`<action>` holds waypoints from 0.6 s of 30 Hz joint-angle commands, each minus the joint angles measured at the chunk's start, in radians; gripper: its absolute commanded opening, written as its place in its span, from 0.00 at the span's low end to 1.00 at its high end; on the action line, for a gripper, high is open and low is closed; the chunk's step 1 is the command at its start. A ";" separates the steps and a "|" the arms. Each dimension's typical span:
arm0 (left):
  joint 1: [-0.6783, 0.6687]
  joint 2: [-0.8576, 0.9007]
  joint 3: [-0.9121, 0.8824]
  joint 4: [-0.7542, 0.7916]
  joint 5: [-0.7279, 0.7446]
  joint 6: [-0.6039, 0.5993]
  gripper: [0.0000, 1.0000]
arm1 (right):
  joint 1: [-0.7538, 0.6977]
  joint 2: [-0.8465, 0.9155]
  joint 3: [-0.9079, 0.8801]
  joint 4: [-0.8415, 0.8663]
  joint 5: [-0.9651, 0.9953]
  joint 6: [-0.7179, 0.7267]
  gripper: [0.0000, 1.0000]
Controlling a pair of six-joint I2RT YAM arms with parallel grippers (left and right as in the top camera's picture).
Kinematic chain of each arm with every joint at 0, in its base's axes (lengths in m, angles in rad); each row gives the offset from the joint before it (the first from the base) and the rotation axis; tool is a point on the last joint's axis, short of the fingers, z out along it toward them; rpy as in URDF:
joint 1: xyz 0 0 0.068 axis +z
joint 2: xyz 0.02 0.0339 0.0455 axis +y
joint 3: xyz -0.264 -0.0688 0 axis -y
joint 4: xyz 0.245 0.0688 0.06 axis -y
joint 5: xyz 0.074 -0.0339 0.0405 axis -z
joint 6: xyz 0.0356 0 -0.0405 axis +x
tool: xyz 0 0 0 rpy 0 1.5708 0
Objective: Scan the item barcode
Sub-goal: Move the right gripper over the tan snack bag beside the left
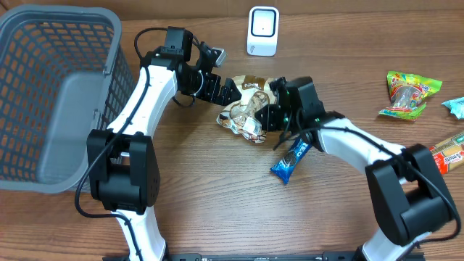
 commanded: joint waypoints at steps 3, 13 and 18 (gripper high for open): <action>0.006 0.008 -0.037 0.007 -0.014 0.027 1.00 | 0.006 0.029 0.090 -0.049 0.122 -0.029 0.04; 0.006 0.008 -0.070 0.029 -0.010 0.031 1.00 | 0.006 0.039 0.090 -0.083 0.302 -0.032 0.04; 0.006 0.008 -0.070 0.031 -0.011 0.034 1.00 | 0.005 0.039 0.090 -0.104 0.373 -0.032 0.04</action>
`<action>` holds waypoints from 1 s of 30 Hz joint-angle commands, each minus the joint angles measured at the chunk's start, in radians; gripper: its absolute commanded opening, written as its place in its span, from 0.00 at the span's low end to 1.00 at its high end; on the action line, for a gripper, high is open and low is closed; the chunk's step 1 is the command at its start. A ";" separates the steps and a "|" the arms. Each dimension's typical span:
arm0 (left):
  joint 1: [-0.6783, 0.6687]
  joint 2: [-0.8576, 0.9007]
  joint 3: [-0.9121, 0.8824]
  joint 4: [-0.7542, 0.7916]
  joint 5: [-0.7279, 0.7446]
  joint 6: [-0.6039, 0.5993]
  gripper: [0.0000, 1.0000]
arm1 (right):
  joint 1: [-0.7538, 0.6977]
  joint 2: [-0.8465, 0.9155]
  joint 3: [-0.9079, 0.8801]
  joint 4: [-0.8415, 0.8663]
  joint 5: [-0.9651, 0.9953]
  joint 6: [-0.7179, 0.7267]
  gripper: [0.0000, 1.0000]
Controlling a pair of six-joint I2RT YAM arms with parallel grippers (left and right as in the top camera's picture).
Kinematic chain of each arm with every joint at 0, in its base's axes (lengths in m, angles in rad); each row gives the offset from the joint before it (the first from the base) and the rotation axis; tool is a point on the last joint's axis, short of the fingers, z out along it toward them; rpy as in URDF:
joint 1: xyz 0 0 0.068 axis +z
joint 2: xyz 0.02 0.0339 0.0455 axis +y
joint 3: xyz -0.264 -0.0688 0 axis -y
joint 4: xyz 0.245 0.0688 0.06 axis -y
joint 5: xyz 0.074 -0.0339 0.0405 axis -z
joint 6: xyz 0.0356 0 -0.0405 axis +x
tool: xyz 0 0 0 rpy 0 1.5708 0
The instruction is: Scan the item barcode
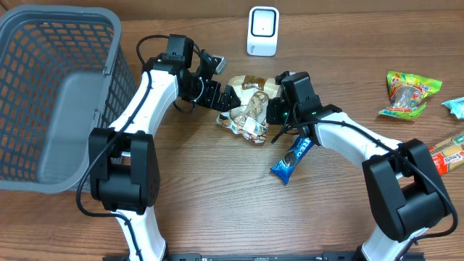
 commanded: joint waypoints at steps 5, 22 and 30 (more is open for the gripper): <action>0.006 0.008 -0.006 0.004 -0.003 0.035 1.00 | -0.002 0.009 0.026 -0.023 0.154 -0.014 0.04; 0.008 0.008 -0.009 0.006 -0.062 0.039 1.00 | -0.100 0.009 0.026 -0.043 0.062 -0.032 0.04; 0.018 0.008 -0.055 0.063 -0.054 0.034 1.00 | -0.014 0.009 0.026 -0.012 0.056 -0.027 0.04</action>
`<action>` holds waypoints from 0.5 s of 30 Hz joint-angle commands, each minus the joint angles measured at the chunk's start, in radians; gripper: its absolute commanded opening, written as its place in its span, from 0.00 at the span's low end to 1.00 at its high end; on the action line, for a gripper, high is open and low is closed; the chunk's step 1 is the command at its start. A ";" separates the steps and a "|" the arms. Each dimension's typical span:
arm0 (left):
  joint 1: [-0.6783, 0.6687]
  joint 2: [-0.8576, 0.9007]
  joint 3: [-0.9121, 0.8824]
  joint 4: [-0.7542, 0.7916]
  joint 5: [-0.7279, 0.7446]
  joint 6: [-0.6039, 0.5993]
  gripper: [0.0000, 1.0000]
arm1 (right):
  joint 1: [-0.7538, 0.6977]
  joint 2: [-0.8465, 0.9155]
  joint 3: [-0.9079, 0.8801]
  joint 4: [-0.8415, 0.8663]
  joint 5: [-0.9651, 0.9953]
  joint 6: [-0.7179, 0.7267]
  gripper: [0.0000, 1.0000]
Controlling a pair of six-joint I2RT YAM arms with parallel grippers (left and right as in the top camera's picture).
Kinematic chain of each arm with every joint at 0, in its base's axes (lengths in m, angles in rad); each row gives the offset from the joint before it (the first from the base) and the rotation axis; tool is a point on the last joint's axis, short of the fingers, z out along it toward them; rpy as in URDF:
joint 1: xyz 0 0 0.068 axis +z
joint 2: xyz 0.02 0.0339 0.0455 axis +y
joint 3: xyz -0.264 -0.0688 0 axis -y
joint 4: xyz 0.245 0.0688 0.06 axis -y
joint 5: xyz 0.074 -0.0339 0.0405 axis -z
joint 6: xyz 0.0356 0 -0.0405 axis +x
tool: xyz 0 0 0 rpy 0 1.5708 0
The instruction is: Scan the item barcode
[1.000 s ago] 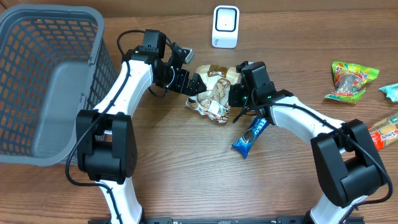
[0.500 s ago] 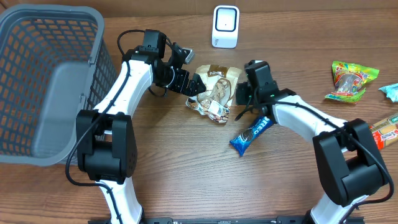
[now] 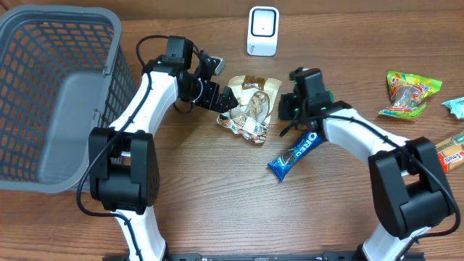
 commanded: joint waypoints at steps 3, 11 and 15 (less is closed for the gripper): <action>0.010 0.008 -0.038 0.036 0.011 0.014 1.00 | 0.067 0.004 0.021 0.031 0.054 0.024 0.04; 0.004 0.013 -0.039 0.096 0.076 -0.002 1.00 | 0.064 0.027 0.021 0.092 0.013 0.055 0.04; 0.002 0.041 -0.039 0.123 0.074 -0.031 0.99 | 0.064 0.088 0.021 0.117 -0.040 0.077 0.04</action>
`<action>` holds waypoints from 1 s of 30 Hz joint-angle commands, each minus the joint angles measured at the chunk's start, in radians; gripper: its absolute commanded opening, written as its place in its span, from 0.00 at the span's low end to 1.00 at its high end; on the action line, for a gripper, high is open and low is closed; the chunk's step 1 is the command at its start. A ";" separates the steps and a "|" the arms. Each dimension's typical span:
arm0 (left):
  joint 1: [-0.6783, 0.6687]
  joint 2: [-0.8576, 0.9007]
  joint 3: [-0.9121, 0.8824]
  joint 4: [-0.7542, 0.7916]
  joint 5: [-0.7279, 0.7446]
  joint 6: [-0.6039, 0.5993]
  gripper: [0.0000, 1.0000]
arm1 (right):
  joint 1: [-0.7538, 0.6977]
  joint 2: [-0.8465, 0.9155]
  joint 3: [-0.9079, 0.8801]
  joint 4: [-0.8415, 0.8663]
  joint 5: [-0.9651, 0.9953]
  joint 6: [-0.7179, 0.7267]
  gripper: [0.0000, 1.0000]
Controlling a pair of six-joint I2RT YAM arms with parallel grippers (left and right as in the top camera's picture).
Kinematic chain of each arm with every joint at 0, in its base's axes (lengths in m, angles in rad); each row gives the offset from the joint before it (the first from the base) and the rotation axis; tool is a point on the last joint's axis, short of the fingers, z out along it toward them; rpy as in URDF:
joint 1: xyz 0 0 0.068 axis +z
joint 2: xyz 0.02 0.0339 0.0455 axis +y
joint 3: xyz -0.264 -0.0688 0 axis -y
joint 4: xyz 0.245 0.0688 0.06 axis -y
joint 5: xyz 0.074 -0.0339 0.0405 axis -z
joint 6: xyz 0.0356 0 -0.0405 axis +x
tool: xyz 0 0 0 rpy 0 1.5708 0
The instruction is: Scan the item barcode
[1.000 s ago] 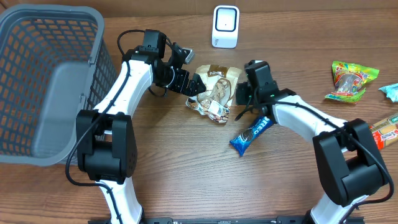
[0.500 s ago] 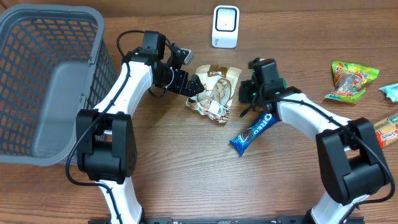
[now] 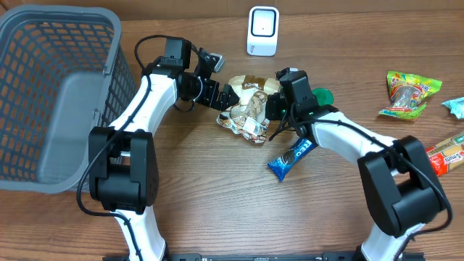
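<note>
A brown and white snack bag (image 3: 251, 106) lies flat on the table, just in front of the white scanner (image 3: 262, 30). My left gripper (image 3: 227, 97) sits at the bag's left edge, fingers pointing into it. Reaching in from the other side, my right gripper (image 3: 270, 110) is against the bag's right edge. Both sets of fingers are dark and seen from above, so neither their gap nor any hold on the bag shows.
A blue Oreo pack (image 3: 290, 156) lies under the right forearm. A grey mesh basket (image 3: 43, 43) fills the far left. At the right lie a green candy bag (image 3: 409, 93), a teal wrapper (image 3: 455, 106) and a red and white bar (image 3: 449, 152).
My right gripper was drawn back a little to the right of the snack bag; now it is at the bag's right edge again. The Oreo pack has turned slightly. The left arm and the bag are unchanged.
Both grippers were at the snack bag's two sides at first and again a moment later. Then the right one stood clear of the bag and the Oreo pack had shifted. Now the right one is back at the bag, which lies where it was.
</note>
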 commanded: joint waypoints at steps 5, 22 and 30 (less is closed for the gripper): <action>-0.007 0.089 -0.008 0.037 0.071 -0.041 0.96 | -0.003 0.090 0.020 0.008 -0.077 0.023 0.04; -0.030 0.105 -0.008 0.138 0.130 -0.074 0.99 | -0.003 0.093 0.020 0.032 -0.078 0.023 0.04; -0.049 0.135 -0.008 0.136 0.131 -0.087 0.99 | -0.001 0.093 0.020 0.042 -0.104 0.020 0.04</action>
